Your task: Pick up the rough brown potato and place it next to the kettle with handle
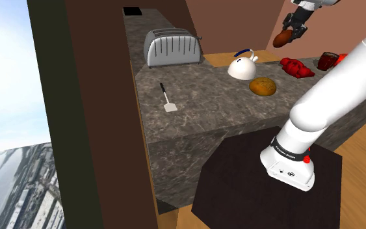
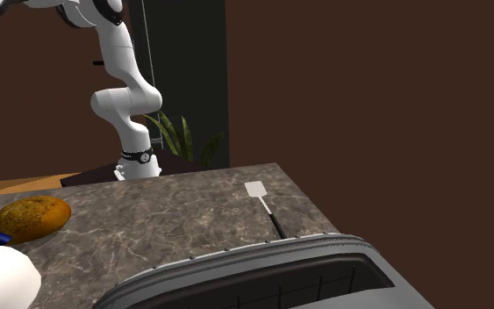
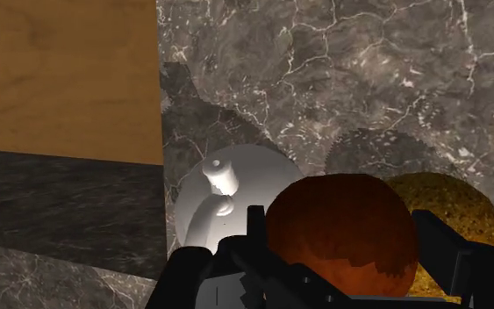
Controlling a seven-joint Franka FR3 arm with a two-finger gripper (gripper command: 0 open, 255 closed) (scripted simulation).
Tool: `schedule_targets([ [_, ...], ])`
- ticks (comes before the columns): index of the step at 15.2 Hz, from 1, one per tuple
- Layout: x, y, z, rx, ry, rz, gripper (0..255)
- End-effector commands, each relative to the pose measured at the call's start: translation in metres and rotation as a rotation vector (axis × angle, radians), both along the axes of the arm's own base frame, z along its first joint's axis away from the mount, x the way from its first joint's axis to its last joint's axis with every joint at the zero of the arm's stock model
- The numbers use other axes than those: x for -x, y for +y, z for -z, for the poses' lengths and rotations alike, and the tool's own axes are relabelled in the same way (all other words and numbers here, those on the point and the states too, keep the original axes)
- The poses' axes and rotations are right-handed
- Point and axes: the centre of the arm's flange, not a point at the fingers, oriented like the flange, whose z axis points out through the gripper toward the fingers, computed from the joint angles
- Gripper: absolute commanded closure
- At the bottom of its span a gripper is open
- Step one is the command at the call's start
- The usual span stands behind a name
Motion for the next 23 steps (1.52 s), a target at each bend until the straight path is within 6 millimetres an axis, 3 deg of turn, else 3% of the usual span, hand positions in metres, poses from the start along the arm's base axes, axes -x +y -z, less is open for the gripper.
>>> schedule_targets([
  [1, 0.016, -0.023, 0.003, 0.002, -0.001, -0.003, 255],
  [7, 0.061, -0.078, 0.003, 0.002, -0.001, -0.003, 255],
  [23, 0.061, -0.078, 0.088, 0.002, -0.001, -0.003, 255],
])
